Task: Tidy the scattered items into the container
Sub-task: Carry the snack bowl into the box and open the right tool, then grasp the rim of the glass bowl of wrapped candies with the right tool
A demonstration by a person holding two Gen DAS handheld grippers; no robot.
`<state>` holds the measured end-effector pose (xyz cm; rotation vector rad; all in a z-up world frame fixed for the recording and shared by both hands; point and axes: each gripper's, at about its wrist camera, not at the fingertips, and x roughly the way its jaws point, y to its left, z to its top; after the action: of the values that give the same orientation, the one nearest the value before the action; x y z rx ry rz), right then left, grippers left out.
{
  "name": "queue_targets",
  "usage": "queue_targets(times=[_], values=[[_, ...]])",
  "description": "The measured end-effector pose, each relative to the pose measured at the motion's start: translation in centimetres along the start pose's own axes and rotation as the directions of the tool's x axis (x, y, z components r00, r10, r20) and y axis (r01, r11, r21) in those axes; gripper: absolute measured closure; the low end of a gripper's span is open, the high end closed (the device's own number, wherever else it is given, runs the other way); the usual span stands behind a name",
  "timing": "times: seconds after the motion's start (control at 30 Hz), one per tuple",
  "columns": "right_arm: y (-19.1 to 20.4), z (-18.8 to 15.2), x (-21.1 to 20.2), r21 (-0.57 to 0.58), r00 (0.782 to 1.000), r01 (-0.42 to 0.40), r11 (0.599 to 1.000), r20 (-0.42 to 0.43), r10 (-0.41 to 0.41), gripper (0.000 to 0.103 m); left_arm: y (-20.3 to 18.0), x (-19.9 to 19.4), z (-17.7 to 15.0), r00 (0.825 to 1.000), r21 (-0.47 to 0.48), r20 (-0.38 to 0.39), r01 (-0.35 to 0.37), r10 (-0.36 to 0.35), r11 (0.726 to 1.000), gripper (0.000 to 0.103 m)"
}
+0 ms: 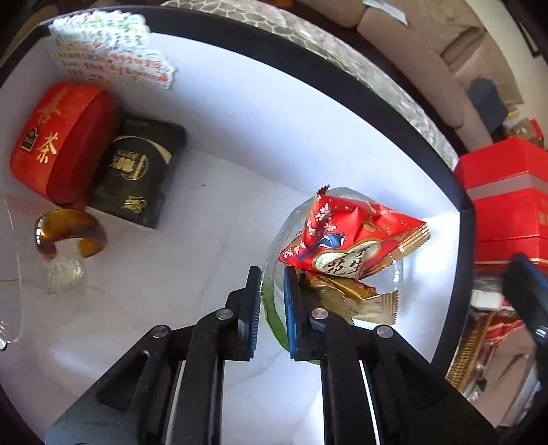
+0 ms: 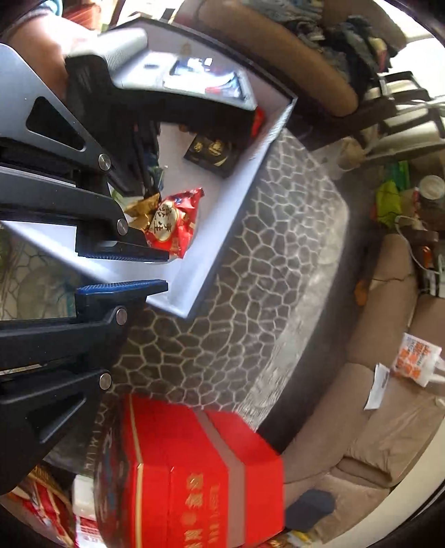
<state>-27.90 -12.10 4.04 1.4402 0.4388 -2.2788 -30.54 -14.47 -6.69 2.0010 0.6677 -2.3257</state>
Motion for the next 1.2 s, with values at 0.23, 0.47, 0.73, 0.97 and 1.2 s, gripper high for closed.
queue_targets(times=[0.23,0.47,0.73,0.97,1.2], values=[[-4.3,-2.6,-0.7,0.097,0.999,-0.032,0.995,0.004,0.032,0.093,-2.5,0.7,0.0,1.0,0.027,0.001,-0.019,0.018,0.999,0.092],[-7.8,-7.1,-1.2,0.151,1.0,-0.022,0.988,-0.001,0.023,0.09,-2.8,-0.2,-0.8,0.993,0.164,0.001,-0.114,0.115,0.98,0.062],[-10.5,-13.2,-0.1,0.26,0.997,-0.05,0.964,-0.049,0.065,0.075,-1.1,-10.5,-5.9,0.983,0.208,0.176,-0.077,0.041,0.975,0.019],[-13.0,-15.3,2.4,0.474,0.984,-0.137,0.87,-0.038,0.176,0.071,-8.9,-11.2,-10.4,0.988,0.309,0.154,-0.017,-0.032,0.951,0.022],[-13.5,-15.3,4.5,0.544,0.977,-0.165,0.823,-0.027,0.213,0.071,-12.9,-9.0,-12.3,0.983,0.331,0.182,-0.081,0.021,0.94,0.032]])
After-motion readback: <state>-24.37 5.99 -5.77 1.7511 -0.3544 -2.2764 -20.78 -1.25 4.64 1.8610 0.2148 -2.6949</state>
